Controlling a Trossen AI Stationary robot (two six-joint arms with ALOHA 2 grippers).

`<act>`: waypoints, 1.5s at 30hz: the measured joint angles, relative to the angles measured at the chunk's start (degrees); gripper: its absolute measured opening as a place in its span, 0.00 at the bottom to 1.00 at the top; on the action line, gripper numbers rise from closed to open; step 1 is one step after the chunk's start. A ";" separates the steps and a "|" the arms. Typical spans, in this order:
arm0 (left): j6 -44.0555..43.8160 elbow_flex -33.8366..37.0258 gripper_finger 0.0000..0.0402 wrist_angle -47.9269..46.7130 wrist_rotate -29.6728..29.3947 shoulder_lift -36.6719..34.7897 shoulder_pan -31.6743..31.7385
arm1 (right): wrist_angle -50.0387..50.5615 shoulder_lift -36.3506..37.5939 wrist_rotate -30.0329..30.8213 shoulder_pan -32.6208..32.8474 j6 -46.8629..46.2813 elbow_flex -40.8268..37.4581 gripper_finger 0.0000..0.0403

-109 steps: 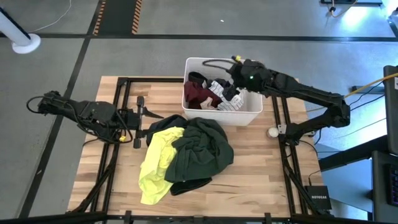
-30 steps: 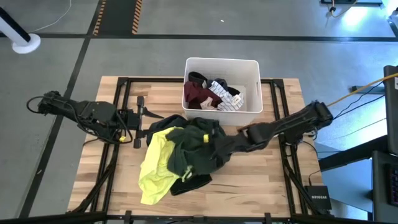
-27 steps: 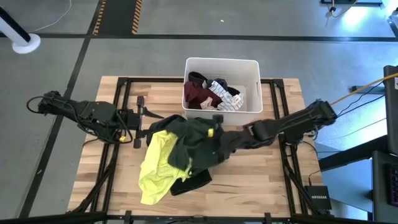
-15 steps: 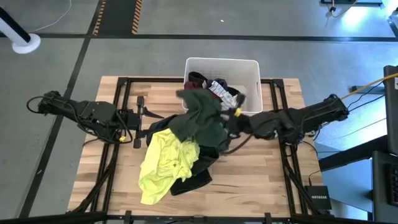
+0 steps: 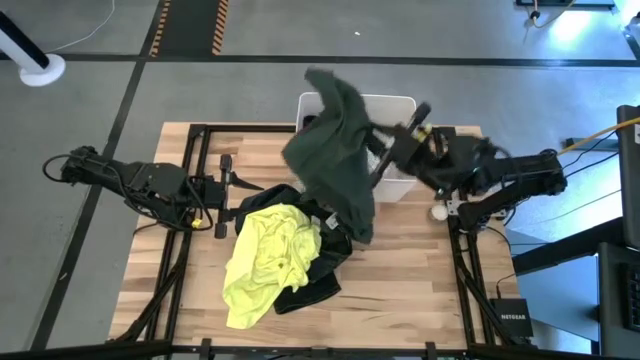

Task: Sort clothes
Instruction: Put the green shirt into the white laundry organizer

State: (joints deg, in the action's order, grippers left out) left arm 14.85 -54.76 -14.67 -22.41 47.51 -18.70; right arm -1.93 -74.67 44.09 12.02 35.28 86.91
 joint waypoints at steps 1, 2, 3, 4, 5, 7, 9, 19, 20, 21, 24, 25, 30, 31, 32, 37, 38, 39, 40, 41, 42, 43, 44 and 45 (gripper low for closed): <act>0.01 0.00 0.45 0.02 0.01 0.00 0.00 | 0.04 -0.08 -0.57 -0.85 0.44 1.37 0.05; 0.24 0.00 0.45 0.02 0.00 0.01 0.00 | 0.07 -0.19 -1.33 -1.54 0.76 2.76 0.05; 0.34 0.00 0.45 0.02 0.00 0.00 0.00 | 0.03 -0.37 -2.10 -2.25 0.94 4.20 0.05; 0.37 0.00 0.45 0.07 0.02 0.00 0.00 | -0.03 -0.53 -2.92 -3.06 1.02 5.76 0.05; 0.36 0.00 0.45 0.10 0.00 0.00 0.00 | -0.03 -0.58 -3.69 -3.79 1.06 7.35 0.05; 0.33 0.00 0.45 0.13 0.02 0.00 0.00 | -0.15 -0.87 -5.52 -5.15 1.18 10.50 0.05; 0.35 0.00 0.45 0.15 0.01 0.00 0.00 | -0.32 -1.02 -6.80 -6.61 1.56 13.57 0.05; 0.50 0.00 0.45 0.43 0.02 0.00 0.00 | 0.25 -4.45 -8.06 -13.54 11.52 26.20 0.05; 0.50 0.00 0.45 0.43 0.01 0.00 0.00 | 0.45 -4.70 -7.26 -14.30 12.20 26.19 0.05; 0.50 0.00 0.45 0.43 0.02 0.00 0.00 | 0.90 -4.83 -6.23 -15.10 12.86 25.99 0.05; 0.52 0.00 0.45 0.39 0.01 0.01 0.00 | 7.13 -5.43 -2.32 -17.88 12.49 25.19 0.05; 0.52 0.00 0.45 0.37 0.00 0.00 0.00 | 9.96 -5.65 -1.34 -18.95 11.05 24.82 0.05; 0.52 0.00 0.45 0.34 0.00 0.00 0.00 | 25.55 -7.70 -1.65 -23.29 -1.40 22.81 0.05; 0.52 0.00 0.45 0.32 0.01 0.00 0.00 | 28.20 -8.12 -1.66 -23.82 -3.86 22.16 0.05; 0.52 0.00 0.45 0.32 0.00 0.00 0.00 | 30.58 -8.38 -1.68 -24.19 -6.10 21.33 0.05; 0.28 0.00 0.45 0.28 0.00 0.00 0.00 | 39.62 -9.26 0.21 -24.57 -13.24 15.96 0.05; 0.13 0.00 0.45 0.25 0.02 0.02 0.00 | 41.50 -9.27 1.68 -24.51 -14.22 14.75 0.05; 0.11 0.00 0.45 0.23 0.02 0.00 0.00 | 43.46 -9.27 2.90 -24.51 -15.63 13.46 0.05; 0.07 0.00 0.45 0.23 0.00 0.00 0.00 | 45.04 -9.23 3.50 -24.51 -17.16 12.07 0.05; -0.07 0.00 0.45 0.23 0.00 0.00 0.00 | 46.68 -9.23 3.80 -24.61 -18.77 10.79 0.05; -0.27 0.00 0.45 0.23 0.00 0.01 0.00 | 48.37 -9.23 3.76 -25.10 -20.36 9.52 0.05; -0.53 0.00 0.45 0.23 0.01 0.00 0.00 | 50.15 -9.23 3.59 -25.53 -21.97 8.28 0.05; -0.68 0.00 0.45 0.23 0.01 0.00 0.00 | 51.60 -9.23 2.94 -25.95 -23.55 6.95 0.05; -0.66 0.00 0.45 0.23 0.00 0.00 0.00 | 52.41 -9.22 1.96 -26.53 -24.82 5.51 0.05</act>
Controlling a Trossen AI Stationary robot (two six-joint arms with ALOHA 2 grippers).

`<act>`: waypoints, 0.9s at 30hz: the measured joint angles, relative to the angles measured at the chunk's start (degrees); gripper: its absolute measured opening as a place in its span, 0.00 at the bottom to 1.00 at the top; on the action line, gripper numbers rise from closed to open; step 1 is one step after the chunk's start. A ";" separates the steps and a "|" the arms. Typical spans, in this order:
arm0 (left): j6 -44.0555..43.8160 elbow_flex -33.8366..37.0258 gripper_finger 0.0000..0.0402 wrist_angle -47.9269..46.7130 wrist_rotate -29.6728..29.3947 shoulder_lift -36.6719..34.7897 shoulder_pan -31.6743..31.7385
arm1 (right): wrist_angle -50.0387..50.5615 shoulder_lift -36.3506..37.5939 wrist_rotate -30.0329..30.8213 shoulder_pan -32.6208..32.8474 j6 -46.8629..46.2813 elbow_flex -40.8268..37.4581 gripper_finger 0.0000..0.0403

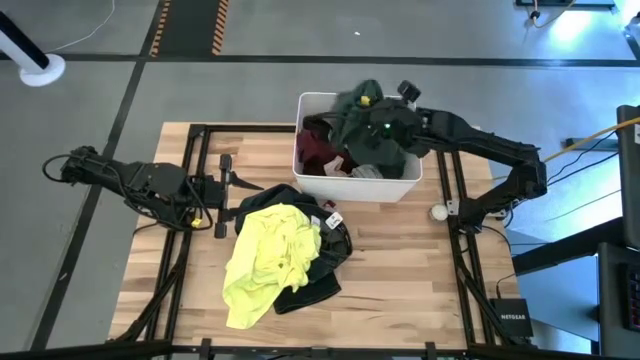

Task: Sort clothes
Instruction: Put the green shirt into the white laundry organizer

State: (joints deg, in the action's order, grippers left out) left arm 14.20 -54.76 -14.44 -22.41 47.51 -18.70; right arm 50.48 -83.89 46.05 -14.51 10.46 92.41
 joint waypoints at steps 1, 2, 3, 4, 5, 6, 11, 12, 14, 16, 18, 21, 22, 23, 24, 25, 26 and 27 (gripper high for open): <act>-0.01 0.00 0.45 0.00 0.00 0.00 0.00 | 0.42 0.04 -1.23 -0.57 -1.21 -1.61 0.05; -0.01 0.00 0.45 0.00 0.00 0.00 0.00 | 0.61 0.04 -2.49 -1.14 -2.13 -3.26 0.05; 0.00 0.00 0.45 0.00 0.00 0.00 0.00 | 0.38 0.04 -3.48 -1.77 -2.94 -5.05 0.05; 0.01 0.00 0.45 0.00 0.01 0.01 0.00 | 0.31 0.02 -4.58 -2.41 -3.77 -7.01 0.05; 0.01 0.00 0.45 0.02 0.02 0.00 0.00 | 0.12 0.02 -5.55 -3.03 -4.20 -8.73 0.05; 0.02 0.00 0.45 0.02 0.00 0.01 0.00 | -0.52 0.02 -6.34 -3.63 -4.31 -10.58 0.05; 0.22 0.00 0.45 0.04 0.00 0.00 0.00 | -5.18 0.02 -10.97 -5.86 -5.02 -19.07 0.05; 0.22 0.00 0.45 0.04 0.00 0.00 0.00 | -6.49 0.02 -12.32 -6.25 -5.51 -20.52 0.05; 0.24 0.00 0.45 0.04 0.02 0.01 0.00 | -8.68 0.02 -15.44 -6.72 -5.95 -22.89 0.06; 0.24 0.00 0.45 0.05 0.00 0.00 0.00 | -9.17 0.02 -18.18 -7.03 -6.08 -24.56 0.07; 0.35 0.00 0.45 0.07 0.00 0.02 0.00 | -10.06 0.02 -19.69 -7.01 -6.17 -25.41 0.10; 0.42 0.00 0.45 0.07 0.00 0.02 0.00 | -10.27 0.02 -19.06 -6.88 -6.65 -25.25 0.17; 0.39 0.00 0.45 0.10 0.02 0.00 0.00 | -10.25 0.02 -18.41 -6.88 -7.36 -24.78 0.20; 0.39 0.00 0.45 0.11 0.02 0.01 0.00 | -10.08 0.02 -17.90 -6.88 -8.20 -24.12 0.23; 0.39 0.00 0.45 0.11 0.01 0.01 0.00 | -9.80 0.02 -17.51 -6.88 -9.16 -23.30 0.26; 0.39 0.00 0.45 0.11 0.02 0.00 0.00 | -9.33 0.07 -17.48 -6.88 -10.38 -22.36 0.30; 0.25 0.00 0.45 0.11 0.02 0.00 0.00 | -8.71 0.18 -17.84 -6.88 -11.12 -21.39 0.33; 0.12 0.00 0.45 0.11 0.00 0.00 0.00 | -8.10 0.32 -18.48 -6.88 -11.38 -20.20 0.36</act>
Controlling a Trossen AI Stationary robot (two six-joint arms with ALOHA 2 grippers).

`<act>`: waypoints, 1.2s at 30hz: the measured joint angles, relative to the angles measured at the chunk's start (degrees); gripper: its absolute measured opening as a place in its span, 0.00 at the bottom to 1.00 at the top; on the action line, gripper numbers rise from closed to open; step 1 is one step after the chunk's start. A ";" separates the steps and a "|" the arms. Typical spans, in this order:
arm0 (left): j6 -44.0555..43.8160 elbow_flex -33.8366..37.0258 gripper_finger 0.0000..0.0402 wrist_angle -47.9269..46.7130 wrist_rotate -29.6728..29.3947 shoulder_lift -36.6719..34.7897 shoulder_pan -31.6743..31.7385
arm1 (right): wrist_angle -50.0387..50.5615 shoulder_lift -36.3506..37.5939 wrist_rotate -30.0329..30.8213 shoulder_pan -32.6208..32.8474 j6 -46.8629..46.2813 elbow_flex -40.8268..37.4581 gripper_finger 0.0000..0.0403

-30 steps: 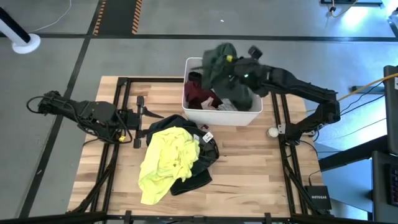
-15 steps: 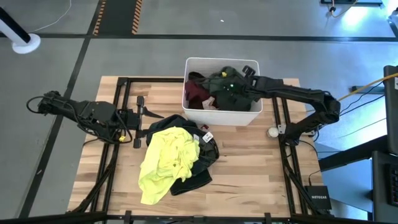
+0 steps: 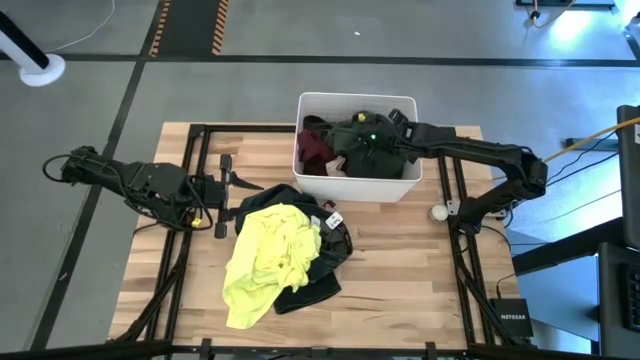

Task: Sort clothes
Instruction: Put the green shirt into the white laundry organizer, then put the white/pink sock into the white laundry organizer

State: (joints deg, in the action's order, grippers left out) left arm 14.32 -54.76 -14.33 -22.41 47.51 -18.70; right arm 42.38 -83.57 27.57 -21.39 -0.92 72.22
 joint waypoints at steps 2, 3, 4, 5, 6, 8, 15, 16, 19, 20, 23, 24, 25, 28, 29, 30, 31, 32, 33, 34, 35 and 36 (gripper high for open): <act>-0.23 0.00 0.45 -0.02 0.02 0.00 0.00 | 1.41 0.43 -0.84 0.00 0.10 2.73 0.42; -0.25 0.00 0.45 -0.04 0.00 0.00 0.00 | 3.16 0.63 -1.21 0.04 0.42 4.64 0.45; -0.29 0.00 0.45 -0.02 0.00 0.01 0.00 | 4.80 0.81 -1.40 0.04 0.37 6.58 0.48; -0.31 0.00 0.45 -0.04 0.00 0.02 0.00 | 6.59 0.96 -1.72 0.07 -0.14 8.70 0.50; -0.34 0.00 0.45 -0.04 0.00 0.01 0.00 | 8.59 1.00 -1.77 0.18 -0.70 10.96 0.52; -0.39 0.00 0.45 -0.07 0.01 0.00 0.00 | 12.50 1.03 -2.15 0.96 -2.14 15.20 0.56; -0.76 0.00 0.45 -0.09 0.00 0.02 0.00 | 16.32 1.10 -6.76 7.25 -4.26 23.83 0.61; -0.82 0.00 0.45 -0.09 0.02 0.01 0.00 | 15.82 1.10 -8.19 8.71 -4.39 24.22 0.61; -0.82 0.00 0.45 -0.15 0.01 0.00 0.00 | 12.85 1.09 -14.46 14.05 -3.53 24.42 0.61; -0.83 0.00 0.45 -0.15 0.00 0.02 0.00 | 11.54 0.93 -16.38 16.07 -3.39 24.23 0.60; -0.84 0.00 0.45 -0.15 0.01 0.01 0.00 | 7.39 0.12 -19.78 22.35 -3.33 22.83 0.60; -0.84 0.00 0.45 -0.15 0.00 0.01 0.00 | 6.45 -0.34 -19.90 24.44 -3.32 22.17 0.60; -0.84 0.00 0.45 -0.15 0.02 0.00 0.00 | 5.57 -0.91 -19.89 26.48 -3.31 21.56 0.60; -0.84 0.00 0.45 -0.15 0.00 0.00 0.00 | 3.57 -2.94 -19.67 31.73 -3.29 19.42 0.60; -0.84 0.00 0.45 -0.12 0.00 0.01 0.00 | 3.53 -3.86 -19.67 33.28 -3.27 18.77 0.60; -0.84 0.00 0.45 -0.13 0.01 0.00 0.00 | 3.57 -4.93 -19.67 34.53 -3.27 18.18 0.60; -0.84 0.00 0.45 -0.13 0.00 0.00 0.00 | 3.65 -6.14 -19.67 35.58 -3.26 17.59 0.60; -0.84 0.00 0.45 -0.11 0.00 0.01 0.00 | 3.97 -7.32 -19.67 36.50 -3.22 17.10 0.60; -0.84 0.00 0.45 -0.11 0.00 0.00 0.00 | 4.24 -8.61 -19.65 37.28 -3.15 16.56 0.60; -0.84 0.00 0.45 -0.11 0.00 0.02 0.00 | 4.20 -9.92 -19.63 37.89 -3.12 16.02 0.60; -0.84 0.00 0.45 -0.11 0.02 0.00 0.00 | 4.13 -11.14 -19.62 38.39 -3.12 15.56 0.60; -0.84 0.00 0.45 -0.11 0.00 0.02 0.00 | 4.14 -12.48 -19.61 38.86 -3.13 14.96 0.60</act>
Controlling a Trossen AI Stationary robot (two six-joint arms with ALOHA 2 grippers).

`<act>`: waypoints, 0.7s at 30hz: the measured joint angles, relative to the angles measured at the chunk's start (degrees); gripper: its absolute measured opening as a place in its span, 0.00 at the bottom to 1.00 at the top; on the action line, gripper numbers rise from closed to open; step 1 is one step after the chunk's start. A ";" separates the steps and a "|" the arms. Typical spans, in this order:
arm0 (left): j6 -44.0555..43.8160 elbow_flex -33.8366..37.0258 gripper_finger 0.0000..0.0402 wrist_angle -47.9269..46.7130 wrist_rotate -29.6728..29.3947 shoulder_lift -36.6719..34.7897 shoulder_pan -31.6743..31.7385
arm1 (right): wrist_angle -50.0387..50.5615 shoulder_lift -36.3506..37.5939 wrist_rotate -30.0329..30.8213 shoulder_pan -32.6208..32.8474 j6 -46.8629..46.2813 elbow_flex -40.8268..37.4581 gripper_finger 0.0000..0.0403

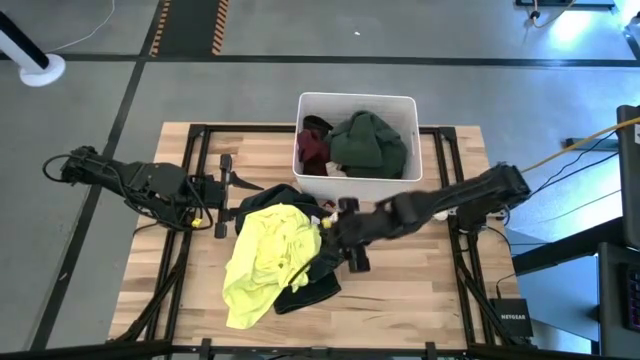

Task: Sort clothes
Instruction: Put the white/pink sock into the white laundry organizer

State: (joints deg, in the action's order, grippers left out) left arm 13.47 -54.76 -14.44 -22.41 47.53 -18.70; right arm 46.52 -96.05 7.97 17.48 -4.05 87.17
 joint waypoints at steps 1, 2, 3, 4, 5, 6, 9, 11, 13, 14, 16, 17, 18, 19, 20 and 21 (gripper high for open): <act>0.00 0.00 0.45 0.00 0.00 -0.02 0.00 | 0.31 -1.29 0.02 0.48 -0.04 -0.54 0.60; 0.00 0.00 0.45 0.00 0.00 -0.02 0.00 | 0.74 -2.61 0.02 0.96 -0.25 -1.07 0.60; 0.00 0.00 0.45 0.00 0.00 -0.01 0.00 | 2.19 -3.84 0.02 1.51 -0.65 -1.40 0.60; 0.00 0.00 0.45 0.00 0.00 -0.01 0.00 | 4.25 -4.97 0.02 2.04 -1.60 -1.71 0.60; 0.00 0.00 0.45 0.00 0.00 -0.02 0.00 | 6.85 -6.14 0.03 2.53 -2.88 -1.87 0.60; 0.00 0.00 0.45 0.00 0.00 0.00 0.00 | 9.74 -7.15 0.03 2.94 -4.57 -1.90 0.60; 0.00 0.00 0.45 0.00 0.00 -0.02 0.00 | 18.58 -9.60 1.01 4.07 -11.16 -1.90 0.60; 0.00 0.00 0.45 0.02 0.00 0.00 0.00 | 20.52 -11.03 4.28 4.51 -14.99 -1.93 0.60; 0.00 0.00 0.45 0.02 0.00 0.00 0.00 | 19.88 -12.04 8.40 4.72 -17.60 -2.90 0.60; -0.02 0.00 0.45 0.07 0.00 -0.02 0.00 | 19.10 -12.41 9.66 4.65 -18.61 -3.70 0.60; -0.02 0.00 0.45 0.11 0.00 -0.01 0.00 | 16.82 -12.88 9.85 4.07 -21.64 -5.83 0.60; -0.02 0.00 0.45 0.13 0.00 -0.02 0.00 | 15.75 -12.96 8.70 3.53 -22.84 -7.07 0.60; -0.02 0.00 0.45 0.11 0.00 -0.01 0.00 | 14.49 -12.96 7.23 2.85 -23.72 -8.42 0.60; 0.02 0.00 0.45 0.11 0.00 -0.02 0.00 | 12.87 -12.94 6.25 2.18 -24.07 -9.79 0.60; 0.19 0.00 0.45 0.11 0.02 -0.02 0.00 | 11.13 -12.94 5.98 1.69 -24.11 -11.03 0.60; 0.26 0.00 0.45 0.11 0.00 0.00 0.00 | 9.88 -12.96 6.18 1.22 -24.03 -11.95 0.60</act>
State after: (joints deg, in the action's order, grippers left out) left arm 13.73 -54.76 -14.33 -22.41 47.53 -18.70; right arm 56.40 -109.01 14.15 18.70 -28.08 75.23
